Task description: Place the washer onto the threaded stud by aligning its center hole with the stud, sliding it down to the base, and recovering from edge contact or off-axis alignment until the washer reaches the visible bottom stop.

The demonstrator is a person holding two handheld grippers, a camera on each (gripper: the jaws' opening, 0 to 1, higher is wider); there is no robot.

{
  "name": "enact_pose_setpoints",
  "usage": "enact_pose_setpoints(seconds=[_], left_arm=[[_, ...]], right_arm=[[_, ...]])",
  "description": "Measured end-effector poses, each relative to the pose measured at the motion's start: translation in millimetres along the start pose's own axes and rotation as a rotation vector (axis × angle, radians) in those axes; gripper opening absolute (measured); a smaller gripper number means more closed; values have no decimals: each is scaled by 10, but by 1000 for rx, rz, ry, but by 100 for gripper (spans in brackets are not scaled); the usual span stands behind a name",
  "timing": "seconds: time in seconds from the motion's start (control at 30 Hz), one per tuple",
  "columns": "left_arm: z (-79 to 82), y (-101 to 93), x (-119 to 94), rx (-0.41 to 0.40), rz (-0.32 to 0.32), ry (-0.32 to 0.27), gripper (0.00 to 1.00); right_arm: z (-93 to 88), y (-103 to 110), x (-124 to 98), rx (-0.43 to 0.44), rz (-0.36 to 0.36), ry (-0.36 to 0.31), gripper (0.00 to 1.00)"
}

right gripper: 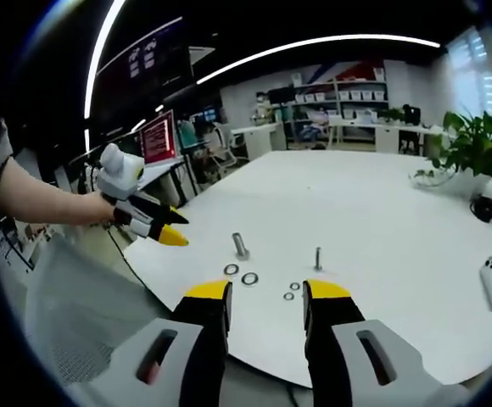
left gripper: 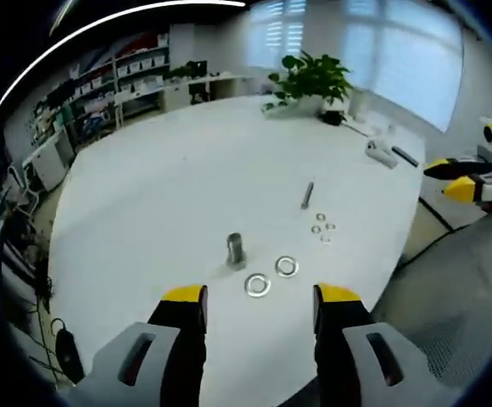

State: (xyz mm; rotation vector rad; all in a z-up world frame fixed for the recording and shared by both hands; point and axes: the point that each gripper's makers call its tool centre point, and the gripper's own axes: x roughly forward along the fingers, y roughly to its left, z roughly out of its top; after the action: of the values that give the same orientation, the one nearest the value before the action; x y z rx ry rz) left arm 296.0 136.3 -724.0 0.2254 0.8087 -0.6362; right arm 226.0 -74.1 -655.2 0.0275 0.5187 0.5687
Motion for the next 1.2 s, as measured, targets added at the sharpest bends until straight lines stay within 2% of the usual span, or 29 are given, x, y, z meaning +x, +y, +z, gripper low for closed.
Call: enact_pose_setpoints(seconds=[0.07,0.1,0.2,0.23,0.33,0.5,0.6,0.7,0.97,1.2], left_arm=[[-27,-25,131,20,-14,26,49],[-92,-48,207,33,-33,70,49],[-151,-76,370,106,-47,122,48],[-203,-97,434,111,-58,159,48],[-212,-121,582,83,-81,182,48],[-238,-80,745,136,-86,234,45],[-339,10,825,122,-82,283,43],[-382,52,867,103,-80,304,43],[-406,9,992,152,-90,342,40],[-472,-26,1053,186,-103,391,33]], right_arm=[[4,-4,-2,6,-1,-2,36],[7,-7,-3,7,-3,-4,36],[3,-14,-6,12,-6,-3,36],[1,-17,-6,13,-8,-2,36],[-7,-25,-4,12,-12,1,36],[-5,-36,-9,10,-18,-2,36],[-2,-52,-14,17,-24,-5,36],[-1,-63,-18,17,-30,-8,36],[-12,-68,-16,17,-33,-2,35],[-14,-93,-23,26,-43,-4,35]])
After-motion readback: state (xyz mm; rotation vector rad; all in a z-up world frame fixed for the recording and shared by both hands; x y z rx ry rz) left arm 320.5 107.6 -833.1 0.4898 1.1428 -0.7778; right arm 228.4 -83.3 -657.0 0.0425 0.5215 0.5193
